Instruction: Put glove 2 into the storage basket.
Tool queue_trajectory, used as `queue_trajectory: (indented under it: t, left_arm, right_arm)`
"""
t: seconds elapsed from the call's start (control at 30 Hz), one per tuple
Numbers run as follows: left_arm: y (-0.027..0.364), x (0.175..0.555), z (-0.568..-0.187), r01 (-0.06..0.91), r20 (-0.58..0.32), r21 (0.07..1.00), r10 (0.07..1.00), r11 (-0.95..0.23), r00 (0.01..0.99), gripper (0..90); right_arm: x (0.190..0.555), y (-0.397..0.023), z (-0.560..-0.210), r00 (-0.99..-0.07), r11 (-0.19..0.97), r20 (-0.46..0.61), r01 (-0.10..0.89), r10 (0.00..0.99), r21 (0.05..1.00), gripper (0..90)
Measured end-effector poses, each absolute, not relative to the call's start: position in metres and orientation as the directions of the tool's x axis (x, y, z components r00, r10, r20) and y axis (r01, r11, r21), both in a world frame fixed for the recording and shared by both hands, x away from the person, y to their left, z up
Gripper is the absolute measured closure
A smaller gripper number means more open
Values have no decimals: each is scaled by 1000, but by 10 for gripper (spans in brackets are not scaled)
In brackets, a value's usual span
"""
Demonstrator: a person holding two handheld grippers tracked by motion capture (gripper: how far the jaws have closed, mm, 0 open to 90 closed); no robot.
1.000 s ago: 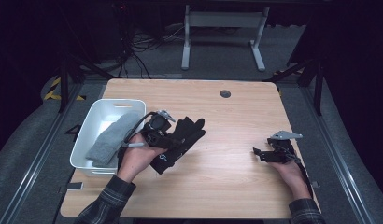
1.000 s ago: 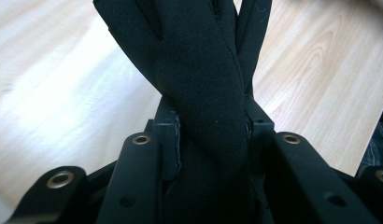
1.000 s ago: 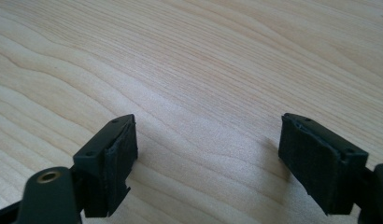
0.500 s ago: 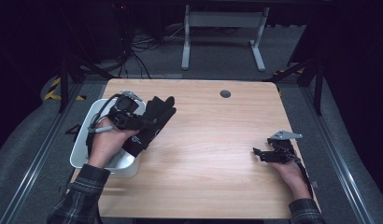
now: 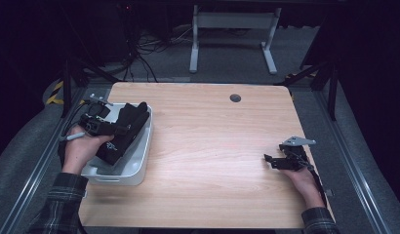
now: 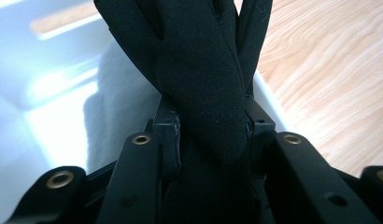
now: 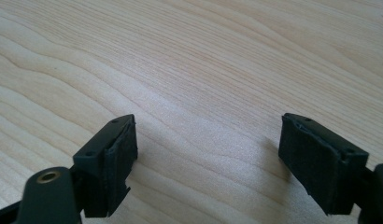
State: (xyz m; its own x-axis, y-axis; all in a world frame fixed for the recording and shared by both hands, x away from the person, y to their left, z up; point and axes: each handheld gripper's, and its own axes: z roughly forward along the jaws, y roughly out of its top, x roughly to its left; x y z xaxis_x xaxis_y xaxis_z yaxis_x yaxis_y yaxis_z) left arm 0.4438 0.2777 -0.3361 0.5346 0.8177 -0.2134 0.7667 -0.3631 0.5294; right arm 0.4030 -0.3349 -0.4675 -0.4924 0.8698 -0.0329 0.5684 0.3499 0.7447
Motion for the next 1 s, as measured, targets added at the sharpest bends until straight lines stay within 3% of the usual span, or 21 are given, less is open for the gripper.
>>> queue_trajectory:
  t: [0.23, 0.27, 0.3, 0.53, 0.73, 1.0]
  left_arm:
    - [291, 452, -361, 793, -225, 491, 826, -362, 516, 640]
    - [291, 453, -364, 793, -217, 488, 830, -363, 514, 579]
    - [291, 453, -366, 794, -208, 487, 834, -365, 511, 579]
    - [292, 454, -365, 774, -146, 523, 856, -358, 495, 242]
    - [284, 450, -350, 742, -115, 570, 860, -353, 498, 168]
    - [259, 445, -340, 692, -145, 623, 816, -364, 559, 156]
  right_arm:
    - [403, -335, -467, -492, 349, -33, 569, 870, 745, 202]
    - [403, -335, -467, -492, 349, -33, 569, 870, 745, 201]
    - [403, -335, -467, -492, 349, -33, 569, 870, 745, 201]
    - [403, -335, -467, -492, 350, -33, 568, 870, 745, 201]
    - [403, -335, -467, -492, 350, -33, 568, 870, 745, 201]
    - [403, -335, -467, -492, 350, -33, 568, 870, 745, 202]
